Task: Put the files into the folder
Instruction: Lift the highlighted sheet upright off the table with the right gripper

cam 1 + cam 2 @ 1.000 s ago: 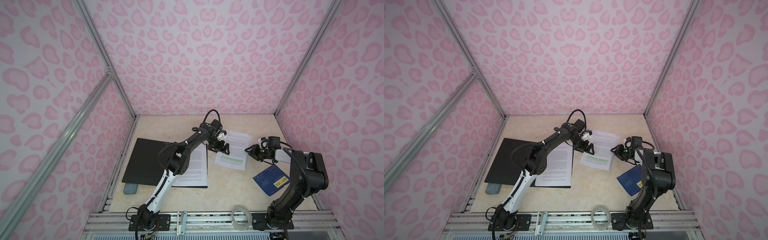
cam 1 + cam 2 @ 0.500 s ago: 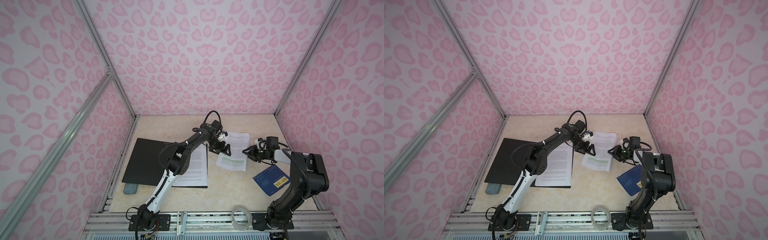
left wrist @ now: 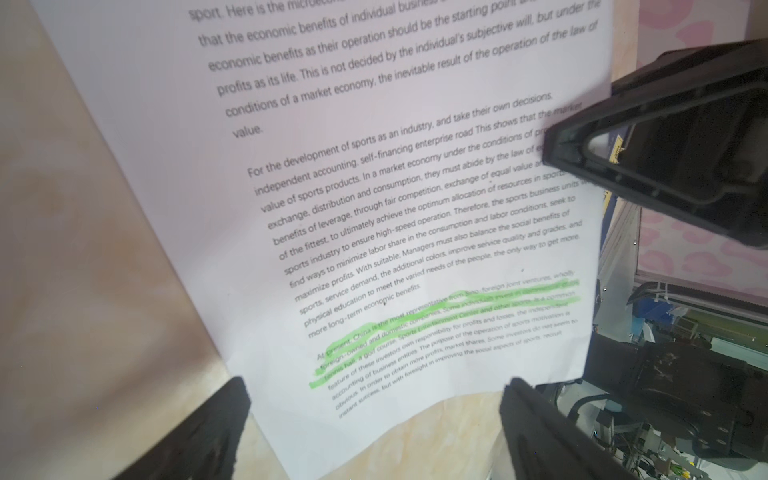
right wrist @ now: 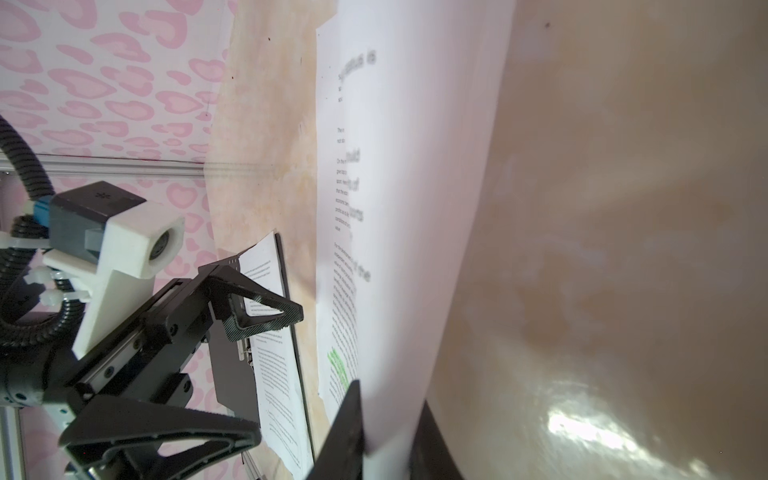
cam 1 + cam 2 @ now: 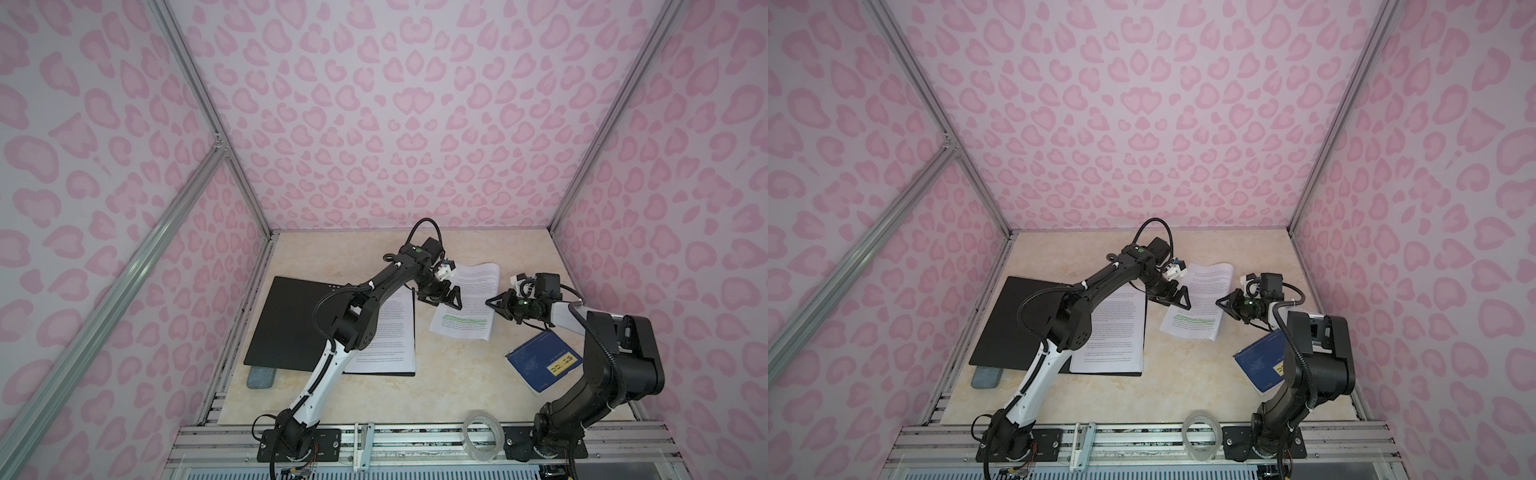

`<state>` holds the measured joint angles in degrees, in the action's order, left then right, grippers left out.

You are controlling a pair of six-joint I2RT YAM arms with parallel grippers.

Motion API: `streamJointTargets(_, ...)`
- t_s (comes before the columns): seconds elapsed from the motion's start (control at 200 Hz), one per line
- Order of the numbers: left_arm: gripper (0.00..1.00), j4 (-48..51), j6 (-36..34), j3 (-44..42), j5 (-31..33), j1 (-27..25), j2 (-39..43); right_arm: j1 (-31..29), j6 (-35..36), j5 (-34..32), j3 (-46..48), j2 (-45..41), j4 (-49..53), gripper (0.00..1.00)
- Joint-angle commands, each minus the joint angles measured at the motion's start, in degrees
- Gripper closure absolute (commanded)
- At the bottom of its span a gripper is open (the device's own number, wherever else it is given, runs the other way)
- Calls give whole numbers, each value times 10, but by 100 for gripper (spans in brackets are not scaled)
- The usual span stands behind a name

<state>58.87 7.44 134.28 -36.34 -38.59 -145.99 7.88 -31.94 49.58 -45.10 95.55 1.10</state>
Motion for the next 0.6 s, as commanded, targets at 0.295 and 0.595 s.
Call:
streamJointTargets(0.295,2,39,-51,47,68,33,97,-7,2,41,0,-30,-14,88)
streamJointTargets(0.595,2,44,-34,47,49,156,209,-22,14,47,-50,-66,35,90)
